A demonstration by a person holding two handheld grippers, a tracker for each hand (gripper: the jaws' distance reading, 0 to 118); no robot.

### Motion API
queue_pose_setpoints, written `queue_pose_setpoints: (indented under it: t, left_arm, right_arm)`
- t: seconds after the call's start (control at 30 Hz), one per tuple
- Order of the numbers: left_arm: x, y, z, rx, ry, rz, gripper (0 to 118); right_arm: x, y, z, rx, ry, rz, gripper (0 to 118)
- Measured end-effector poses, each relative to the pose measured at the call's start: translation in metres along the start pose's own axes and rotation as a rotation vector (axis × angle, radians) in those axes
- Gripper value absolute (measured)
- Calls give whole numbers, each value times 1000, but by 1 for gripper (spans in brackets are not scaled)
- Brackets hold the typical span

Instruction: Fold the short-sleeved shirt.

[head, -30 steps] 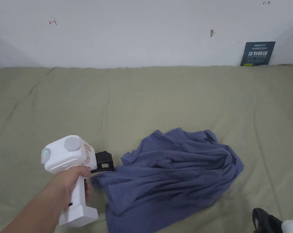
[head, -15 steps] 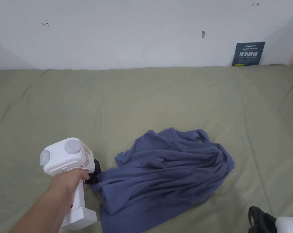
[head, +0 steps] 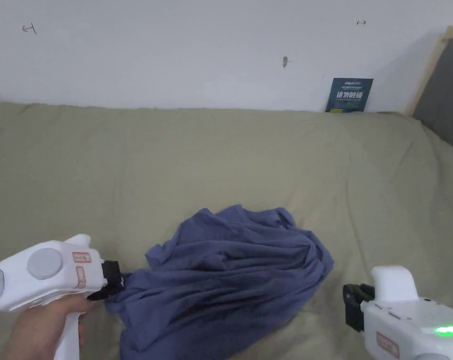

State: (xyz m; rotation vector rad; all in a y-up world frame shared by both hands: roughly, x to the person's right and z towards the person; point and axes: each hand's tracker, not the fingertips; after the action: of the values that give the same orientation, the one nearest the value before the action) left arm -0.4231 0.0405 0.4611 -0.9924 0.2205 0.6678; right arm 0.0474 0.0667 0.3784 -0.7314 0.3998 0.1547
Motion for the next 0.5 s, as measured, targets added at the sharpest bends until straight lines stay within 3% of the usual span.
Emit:
queue_pose_setpoints:
  t: [0.1,0.13,0.17,0.2,0.23,0.5]
  left_arm:
    - [-6,0,-2,10,-24,-12,7]
    - [-7,0,-2,11,-33,-19,7]
    - [-7,2,-2,15,-39,-22,7]
    - [-8,3,-2,21,-44,-24,7]
    - [-10,4,-4,23,-53,-27,7]
    - [-14,15,-7,53,-64,-51,7]
  right_arm:
    - [16,48,-49,-55,-4,10,6]
    - [22,66,-66,-63,4,4,24]
    - [24,85,-84,-82,8,-10,58]
    - [27,100,-101,-110,-4,-26,106]
    - [28,113,-118,-124,4,-34,118]
    - [-6,170,-240,-259,-2,27,118]
